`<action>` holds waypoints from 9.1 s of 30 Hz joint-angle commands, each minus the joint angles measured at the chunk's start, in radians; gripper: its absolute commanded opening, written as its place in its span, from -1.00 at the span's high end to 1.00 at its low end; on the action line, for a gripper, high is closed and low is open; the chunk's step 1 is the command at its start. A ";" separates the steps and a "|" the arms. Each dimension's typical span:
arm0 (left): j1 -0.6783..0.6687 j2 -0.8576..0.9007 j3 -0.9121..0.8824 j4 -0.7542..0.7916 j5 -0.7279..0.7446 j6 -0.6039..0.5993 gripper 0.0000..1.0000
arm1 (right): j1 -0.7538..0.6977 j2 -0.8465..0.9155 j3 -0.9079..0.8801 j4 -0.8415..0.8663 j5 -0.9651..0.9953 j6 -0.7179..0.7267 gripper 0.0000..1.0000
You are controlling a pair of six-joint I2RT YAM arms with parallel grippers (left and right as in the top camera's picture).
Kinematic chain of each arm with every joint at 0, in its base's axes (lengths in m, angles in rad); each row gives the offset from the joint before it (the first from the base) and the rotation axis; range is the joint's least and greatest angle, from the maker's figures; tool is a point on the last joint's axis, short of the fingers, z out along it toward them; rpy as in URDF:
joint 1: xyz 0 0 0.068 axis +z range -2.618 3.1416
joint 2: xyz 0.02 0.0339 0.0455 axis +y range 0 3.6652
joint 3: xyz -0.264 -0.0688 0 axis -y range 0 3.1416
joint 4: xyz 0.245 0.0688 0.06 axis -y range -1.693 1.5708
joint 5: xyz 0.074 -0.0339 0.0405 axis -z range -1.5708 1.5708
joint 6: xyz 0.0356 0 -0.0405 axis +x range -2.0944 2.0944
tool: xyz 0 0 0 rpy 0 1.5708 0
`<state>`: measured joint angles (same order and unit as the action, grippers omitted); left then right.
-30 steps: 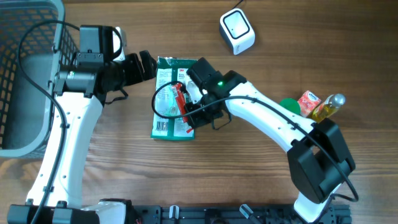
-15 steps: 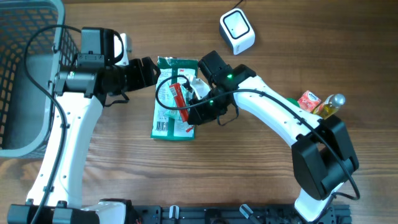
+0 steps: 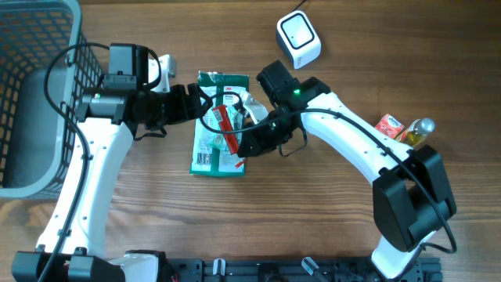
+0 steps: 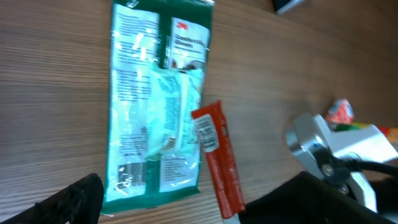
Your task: Scan the item barcode
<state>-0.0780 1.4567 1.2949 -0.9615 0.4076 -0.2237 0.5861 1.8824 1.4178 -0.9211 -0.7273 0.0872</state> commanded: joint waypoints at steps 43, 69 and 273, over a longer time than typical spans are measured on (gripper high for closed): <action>0.002 0.029 -0.019 0.003 0.173 0.064 -0.68 | -0.061 -0.035 -0.005 -0.002 -0.240 -0.146 0.91; 0.002 0.029 -0.019 0.090 0.349 0.060 0.17 | -0.113 -0.035 -0.004 0.110 -0.646 -0.270 0.91; 0.100 0.030 -0.019 0.082 -0.492 -0.065 -1.00 | -0.033 -0.035 -0.005 0.127 0.189 -0.006 0.92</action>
<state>0.0170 1.4792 1.2816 -0.8822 -0.0635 -0.3008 0.5510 1.8790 1.4151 -0.7933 -0.5480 0.0685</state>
